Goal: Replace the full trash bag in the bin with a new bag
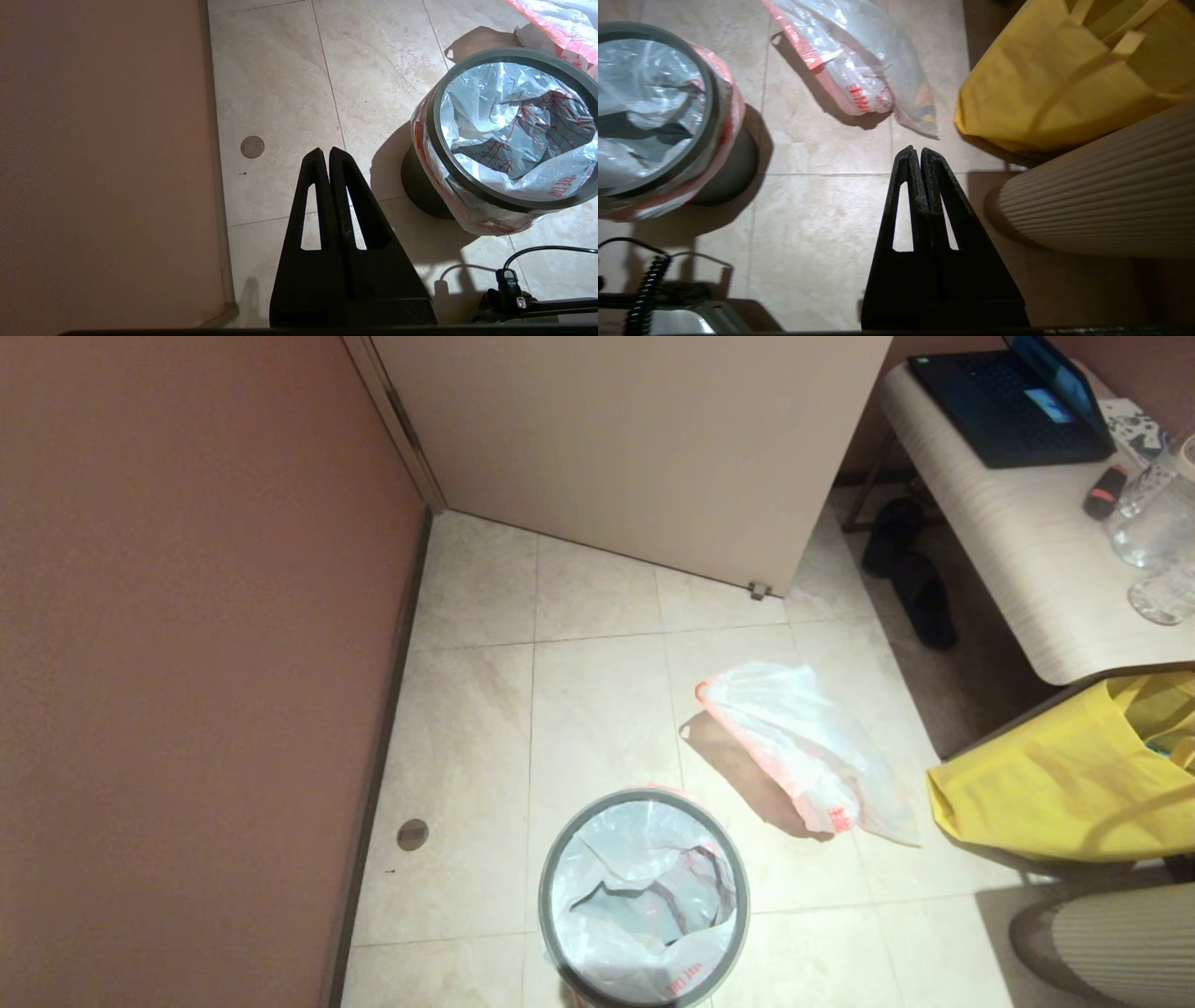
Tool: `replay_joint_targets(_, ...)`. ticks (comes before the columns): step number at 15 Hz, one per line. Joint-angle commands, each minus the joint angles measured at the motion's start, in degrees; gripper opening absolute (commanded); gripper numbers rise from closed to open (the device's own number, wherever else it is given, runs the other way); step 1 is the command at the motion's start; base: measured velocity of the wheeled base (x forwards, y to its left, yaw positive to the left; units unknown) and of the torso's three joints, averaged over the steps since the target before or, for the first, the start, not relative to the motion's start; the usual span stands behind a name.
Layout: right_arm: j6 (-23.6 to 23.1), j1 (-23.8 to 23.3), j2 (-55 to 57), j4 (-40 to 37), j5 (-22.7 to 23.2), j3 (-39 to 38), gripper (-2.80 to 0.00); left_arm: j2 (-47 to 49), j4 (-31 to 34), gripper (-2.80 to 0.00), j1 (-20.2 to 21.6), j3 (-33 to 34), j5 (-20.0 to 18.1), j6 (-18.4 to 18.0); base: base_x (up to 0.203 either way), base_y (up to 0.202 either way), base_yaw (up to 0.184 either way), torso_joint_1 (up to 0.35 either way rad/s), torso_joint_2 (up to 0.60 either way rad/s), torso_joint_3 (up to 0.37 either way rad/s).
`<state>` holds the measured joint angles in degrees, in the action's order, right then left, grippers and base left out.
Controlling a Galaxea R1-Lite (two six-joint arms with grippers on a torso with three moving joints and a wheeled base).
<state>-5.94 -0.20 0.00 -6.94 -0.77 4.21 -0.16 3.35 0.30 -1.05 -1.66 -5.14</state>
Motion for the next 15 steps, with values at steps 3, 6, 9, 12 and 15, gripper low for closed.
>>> replay_joint_targets(3,1.63,-0.06,0.09,1.49,1.03,-2.19,-2.80,0.16,-0.26,-2.80,0.05,0.17,0.17,0.49,0.000,0.000,0.000,0.000,0.00,0.000)
replay_joint_targets(6,3.76,-0.06,0.09,1.50,0.68,-2.19,-2.80,0.16,-0.28,-2.80,0.05,0.17,0.17,0.49,0.000,0.000,0.000,0.000,0.00,0.000)
replay_joint_targets(9,4.29,-0.06,0.09,1.58,0.68,-2.19,-2.80,0.16,-0.28,-2.80,0.05,0.17,0.17,0.49,0.000,0.000,0.000,0.000,0.00,0.000)
replay_joint_targets(12,5.41,-0.06,0.09,1.40,0.59,-2.11,-2.80,0.16,-0.28,-2.80,0.05,0.17,0.17,0.49,0.000,0.000,0.000,0.000,0.00,0.000)
replay_joint_targets(15,5.44,0.29,0.09,1.52,0.66,-2.11,-2.80,0.16,-0.28,-2.80,0.05,0.17,0.17,0.50,0.000,0.000,0.000,0.000,0.00,0.000)
